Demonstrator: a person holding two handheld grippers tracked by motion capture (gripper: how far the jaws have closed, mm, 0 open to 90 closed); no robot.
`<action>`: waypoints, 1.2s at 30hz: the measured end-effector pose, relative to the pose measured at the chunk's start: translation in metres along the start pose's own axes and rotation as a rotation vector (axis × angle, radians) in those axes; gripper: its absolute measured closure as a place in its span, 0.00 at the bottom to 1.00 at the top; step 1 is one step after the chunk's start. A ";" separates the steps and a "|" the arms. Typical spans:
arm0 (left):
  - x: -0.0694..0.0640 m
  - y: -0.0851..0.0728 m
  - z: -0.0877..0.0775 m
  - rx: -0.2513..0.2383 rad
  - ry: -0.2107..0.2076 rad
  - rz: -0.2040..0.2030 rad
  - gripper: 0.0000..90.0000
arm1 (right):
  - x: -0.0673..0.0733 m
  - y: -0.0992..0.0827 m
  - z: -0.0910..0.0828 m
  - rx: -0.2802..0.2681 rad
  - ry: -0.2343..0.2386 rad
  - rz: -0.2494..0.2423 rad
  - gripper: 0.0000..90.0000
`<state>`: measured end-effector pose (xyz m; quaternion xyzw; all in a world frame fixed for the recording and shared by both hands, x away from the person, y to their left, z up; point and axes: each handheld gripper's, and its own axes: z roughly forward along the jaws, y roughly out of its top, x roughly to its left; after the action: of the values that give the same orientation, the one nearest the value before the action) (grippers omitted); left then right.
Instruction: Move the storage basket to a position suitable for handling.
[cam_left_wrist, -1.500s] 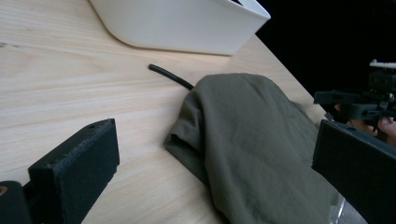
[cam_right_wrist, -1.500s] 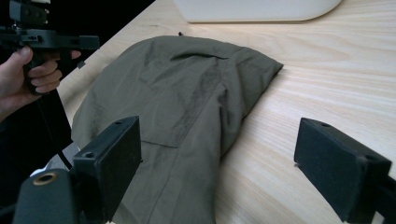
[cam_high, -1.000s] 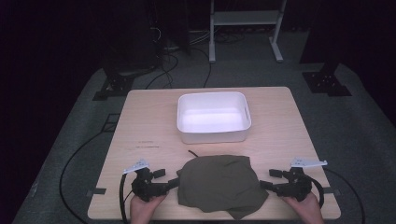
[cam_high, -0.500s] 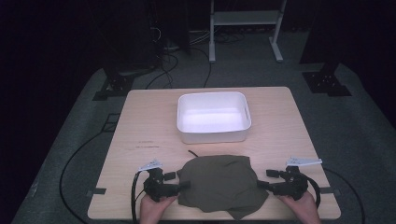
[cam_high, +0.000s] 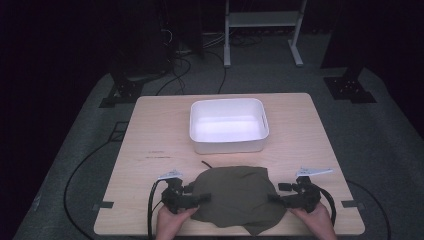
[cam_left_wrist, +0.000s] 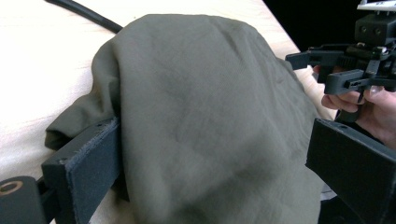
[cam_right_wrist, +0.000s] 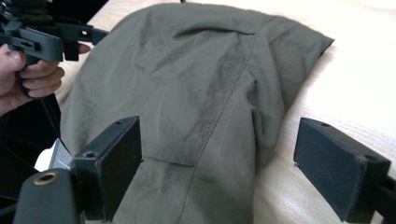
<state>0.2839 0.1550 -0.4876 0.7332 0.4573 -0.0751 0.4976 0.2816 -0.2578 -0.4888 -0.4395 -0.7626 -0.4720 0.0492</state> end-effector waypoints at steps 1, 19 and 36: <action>0.000 0.000 0.002 0.007 -0.003 -0.003 0.04 | 0.000 0.000 0.002 0.004 0.000 0.003 0.16; -0.005 0.006 0.026 0.118 -0.020 0.023 0.09 | 0.010 0.005 0.033 0.061 0.017 0.001 0.30; -0.010 0.014 0.035 0.181 0.026 0.088 0.38 | 0.023 0.011 0.052 0.100 0.009 -0.049 0.57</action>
<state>0.3005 0.1203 -0.4898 0.7954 0.4226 -0.0845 0.4262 0.2927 -0.2016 -0.4988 -0.4156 -0.7956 -0.4363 0.0631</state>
